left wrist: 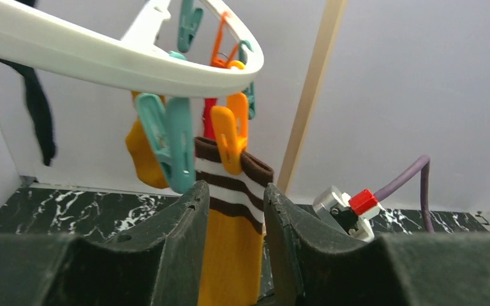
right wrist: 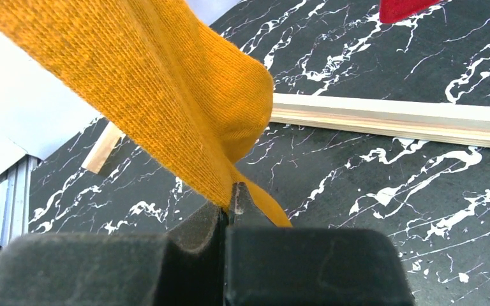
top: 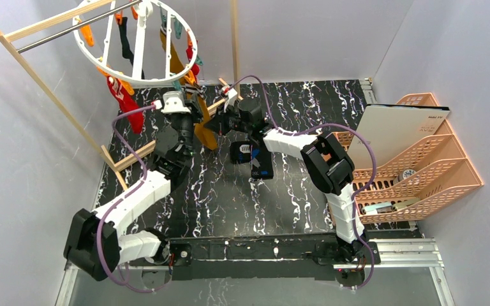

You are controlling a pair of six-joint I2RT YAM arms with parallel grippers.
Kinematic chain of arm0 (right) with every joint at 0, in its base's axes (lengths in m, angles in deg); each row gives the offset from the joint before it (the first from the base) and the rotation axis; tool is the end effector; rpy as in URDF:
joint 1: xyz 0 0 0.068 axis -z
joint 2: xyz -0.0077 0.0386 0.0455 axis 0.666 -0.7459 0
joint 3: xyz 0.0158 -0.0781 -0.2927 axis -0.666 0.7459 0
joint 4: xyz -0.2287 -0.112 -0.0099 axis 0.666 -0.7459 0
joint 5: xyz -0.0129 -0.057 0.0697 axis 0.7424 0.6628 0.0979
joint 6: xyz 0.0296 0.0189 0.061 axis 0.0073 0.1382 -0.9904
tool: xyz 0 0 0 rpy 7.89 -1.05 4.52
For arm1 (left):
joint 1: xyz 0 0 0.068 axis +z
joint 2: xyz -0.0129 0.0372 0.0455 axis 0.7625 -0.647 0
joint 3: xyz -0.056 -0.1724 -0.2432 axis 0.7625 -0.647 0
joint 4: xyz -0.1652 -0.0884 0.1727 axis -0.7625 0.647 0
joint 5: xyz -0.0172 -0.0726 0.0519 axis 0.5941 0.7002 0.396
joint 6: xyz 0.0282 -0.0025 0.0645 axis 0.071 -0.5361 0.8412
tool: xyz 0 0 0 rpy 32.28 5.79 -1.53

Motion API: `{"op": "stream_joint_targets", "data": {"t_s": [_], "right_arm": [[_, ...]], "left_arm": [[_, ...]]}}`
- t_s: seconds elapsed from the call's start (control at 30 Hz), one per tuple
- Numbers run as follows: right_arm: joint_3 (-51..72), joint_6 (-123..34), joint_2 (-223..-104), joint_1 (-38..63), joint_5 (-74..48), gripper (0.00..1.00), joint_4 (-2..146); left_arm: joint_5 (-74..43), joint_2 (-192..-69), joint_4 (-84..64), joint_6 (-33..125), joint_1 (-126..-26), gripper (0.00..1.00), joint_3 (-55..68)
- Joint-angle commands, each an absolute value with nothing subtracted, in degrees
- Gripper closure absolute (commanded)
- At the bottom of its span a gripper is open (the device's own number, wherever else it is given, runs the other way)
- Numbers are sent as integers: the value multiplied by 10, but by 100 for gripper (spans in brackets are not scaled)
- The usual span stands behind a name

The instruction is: Remove the socks clipped to the hanger

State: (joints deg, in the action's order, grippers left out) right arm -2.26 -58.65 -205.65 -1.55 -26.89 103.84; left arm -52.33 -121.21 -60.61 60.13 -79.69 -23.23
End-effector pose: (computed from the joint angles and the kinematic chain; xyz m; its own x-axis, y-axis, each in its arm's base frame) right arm 0.3781 0.3851 0.2630 -0.3729 0.1117 -0.9211 -0.8233 0.4180 0.3840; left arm 0.2299 -0.1009 0.4051 0.4292 -0.2073 -0.8791 0.0598 0.9777 -0.2014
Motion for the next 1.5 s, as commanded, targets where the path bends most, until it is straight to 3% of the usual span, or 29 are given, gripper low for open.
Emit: {"op": "stream_joint_targets", "data": {"t_s": [0.0,0.53,0.87,1.27,1.47], "right_arm": [[-7,-571,-2033,-17,-250,99,1052],[34,-513,-2000,-80,-62,99,1054],[43,-515,-1971,-118,-24,99,1040],[11,-514,-1976,-178,45,99,1000],[-6,-515,-1983,-186,47,99,990]], "left_arm": [[-501,-1236,-610,551,-792,65,-189],[-499,-1191,-538,563,-784,64,-153],[-491,-1083,-423,574,-746,62,-156],[-380,-938,-230,554,-703,57,-149],[-334,-903,-129,557,-703,44,-143]]}}
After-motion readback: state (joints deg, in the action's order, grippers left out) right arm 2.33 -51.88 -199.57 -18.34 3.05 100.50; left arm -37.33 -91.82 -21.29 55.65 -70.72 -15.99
